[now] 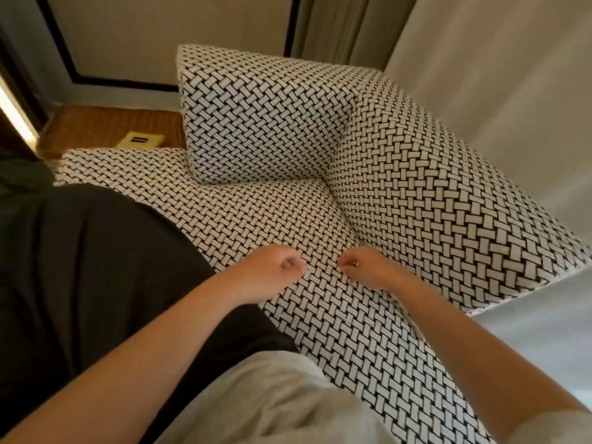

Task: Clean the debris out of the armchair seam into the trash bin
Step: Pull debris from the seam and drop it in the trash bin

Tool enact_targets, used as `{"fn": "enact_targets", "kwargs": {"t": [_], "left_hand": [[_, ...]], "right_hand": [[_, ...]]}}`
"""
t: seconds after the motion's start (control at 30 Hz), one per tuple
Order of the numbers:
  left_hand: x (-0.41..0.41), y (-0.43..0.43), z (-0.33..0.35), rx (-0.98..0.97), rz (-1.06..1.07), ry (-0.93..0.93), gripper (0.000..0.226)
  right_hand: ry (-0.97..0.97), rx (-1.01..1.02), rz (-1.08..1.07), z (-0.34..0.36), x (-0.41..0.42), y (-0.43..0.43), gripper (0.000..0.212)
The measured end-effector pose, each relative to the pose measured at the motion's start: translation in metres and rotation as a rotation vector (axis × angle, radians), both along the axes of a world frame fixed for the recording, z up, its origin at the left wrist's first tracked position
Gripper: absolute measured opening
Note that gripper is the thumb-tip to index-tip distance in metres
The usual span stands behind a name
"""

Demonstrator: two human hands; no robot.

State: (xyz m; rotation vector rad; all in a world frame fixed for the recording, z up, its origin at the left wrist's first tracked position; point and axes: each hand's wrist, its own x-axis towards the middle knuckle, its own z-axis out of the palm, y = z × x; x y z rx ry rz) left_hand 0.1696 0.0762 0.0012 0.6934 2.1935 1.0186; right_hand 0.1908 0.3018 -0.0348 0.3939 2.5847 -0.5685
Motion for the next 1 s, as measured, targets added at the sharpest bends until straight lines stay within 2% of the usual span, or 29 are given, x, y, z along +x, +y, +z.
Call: {"fn": "enact_targets", "kwargs": {"t": [0.23, 0.43, 0.5, 0.6, 0.8, 0.9, 1.0], "left_hand": [[0.026, 0.061, -0.033, 0.001, -0.061, -0.031, 0.027], [0.038, 0.075, -0.061, -0.06, -0.117, -0.091, 0.026], [0.033, 0.064, -0.071, -0.079, -0.067, -0.195, 0.028], [0.019, 0.052, -0.078, -0.035, 0.117, -0.321, 0.028], [0.016, 0.048, -0.079, 0.012, 0.195, -0.38, 0.023], [0.015, 0.047, -0.077, 0.031, 0.208, -0.384, 0.025], [0.016, 0.048, -0.077, 0.035, 0.19, -0.397, 0.025]], "right_hand": [[-0.338, 0.272, 0.0, -0.004, 0.012, 0.043, 0.05], [-0.52, 0.236, -0.096, -0.015, -0.004, 0.057, 0.067], [-0.601, 0.244, -0.077, -0.02, -0.006, 0.06, 0.062], [-0.7, 0.263, -0.038, -0.019, -0.009, 0.06, 0.052], [-0.751, 0.292, -0.06, -0.03, 0.0, 0.054, 0.053], [-0.77, 0.34, -0.029, -0.026, 0.002, 0.051, 0.046], [-0.688, 0.389, 0.043, -0.021, 0.01, 0.052, 0.05]]}}
